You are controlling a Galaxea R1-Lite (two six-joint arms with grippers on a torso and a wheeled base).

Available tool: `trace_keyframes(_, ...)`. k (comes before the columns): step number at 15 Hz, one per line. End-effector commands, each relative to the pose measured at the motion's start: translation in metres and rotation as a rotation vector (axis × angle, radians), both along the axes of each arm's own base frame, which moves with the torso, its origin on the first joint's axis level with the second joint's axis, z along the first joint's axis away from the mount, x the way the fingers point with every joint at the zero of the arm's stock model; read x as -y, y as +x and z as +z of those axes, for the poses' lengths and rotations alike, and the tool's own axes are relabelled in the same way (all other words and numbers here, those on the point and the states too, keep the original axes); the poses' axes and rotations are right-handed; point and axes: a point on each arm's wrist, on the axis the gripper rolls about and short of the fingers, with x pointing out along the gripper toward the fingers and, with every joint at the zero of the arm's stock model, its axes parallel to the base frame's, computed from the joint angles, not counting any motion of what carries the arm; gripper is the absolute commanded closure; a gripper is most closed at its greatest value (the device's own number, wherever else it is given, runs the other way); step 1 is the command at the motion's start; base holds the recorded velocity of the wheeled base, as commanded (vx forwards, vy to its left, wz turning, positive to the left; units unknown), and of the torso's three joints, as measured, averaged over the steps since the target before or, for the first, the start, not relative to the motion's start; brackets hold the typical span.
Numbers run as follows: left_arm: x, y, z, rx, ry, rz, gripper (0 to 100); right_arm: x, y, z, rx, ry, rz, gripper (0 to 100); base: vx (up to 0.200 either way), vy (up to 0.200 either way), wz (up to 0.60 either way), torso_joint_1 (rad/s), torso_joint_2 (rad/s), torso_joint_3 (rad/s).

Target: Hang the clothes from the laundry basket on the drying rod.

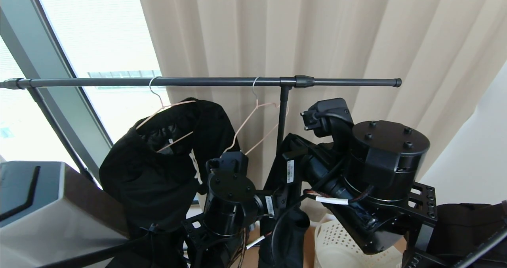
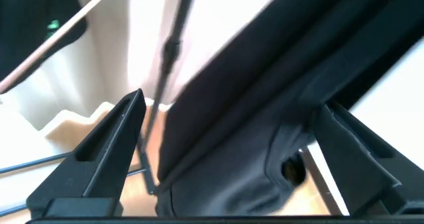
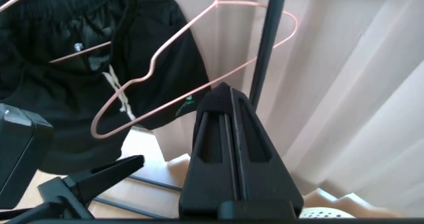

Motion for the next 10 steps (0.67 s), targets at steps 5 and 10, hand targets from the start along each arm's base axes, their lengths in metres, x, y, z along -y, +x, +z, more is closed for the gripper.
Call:
trace_keyframes(5,-0.001,0.001,-0.014,-0.008,0.071,0.022,0,0.018,0.006,0.017,0.033,0.038,-0.052,100,0.0,0.0,0.0,0.0,0.0,0.0)
trace_keyframes(10,-0.005,0.005,-0.022,-0.019,0.106,0.034,0,0.025,0.007,0.024,0.048,0.055,-0.07,100,0.0,0.0,0.0,0.0,0.0,0.0)
